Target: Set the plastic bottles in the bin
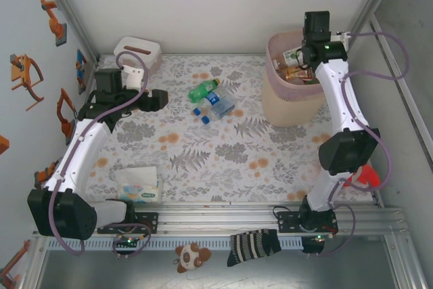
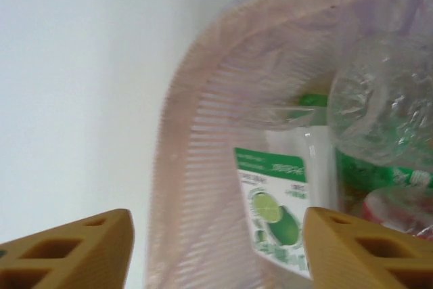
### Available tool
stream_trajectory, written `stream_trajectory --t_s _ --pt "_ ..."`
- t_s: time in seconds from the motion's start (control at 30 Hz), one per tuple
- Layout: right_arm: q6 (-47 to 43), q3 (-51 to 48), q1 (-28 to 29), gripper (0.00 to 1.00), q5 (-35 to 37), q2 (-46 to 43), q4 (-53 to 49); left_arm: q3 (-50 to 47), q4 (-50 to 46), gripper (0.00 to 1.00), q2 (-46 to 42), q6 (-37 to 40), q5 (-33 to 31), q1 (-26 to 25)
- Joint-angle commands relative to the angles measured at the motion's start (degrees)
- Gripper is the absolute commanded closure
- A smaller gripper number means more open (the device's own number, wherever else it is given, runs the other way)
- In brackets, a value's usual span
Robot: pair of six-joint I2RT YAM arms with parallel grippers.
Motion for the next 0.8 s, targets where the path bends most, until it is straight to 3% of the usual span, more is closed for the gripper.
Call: stream_trajectory --t_s 0.0,0.1,0.27,0.5,0.77 --pt "-5.67 -0.32 0.11 0.51 -1.03 -1.05 4.37 -0.09 -0.31 0.14 -0.33 1.05 0.11 0.00" --pt "-11.00 1.68 0.08 0.69 -3.41 1.02 5.88 -0.08 -0.30 0.15 -0.35 1.04 0.07 0.00" --pt "-14.08 4.94 -0.56 0.80 -7.46 5.99 6.04 -0.10 -0.36 0.14 -0.51 1.18 -0.24 0.00" --pt "-15.34 6.98 -1.88 0.85 -8.71 10.69 6.06 -0.04 -0.65 0.14 -0.42 1.51 -0.52 0.00" --pt "-15.93 5.41 -3.14 0.87 -3.60 13.75 1.77 0.16 -0.96 0.14 0.06 1.46 -0.46 0.00"
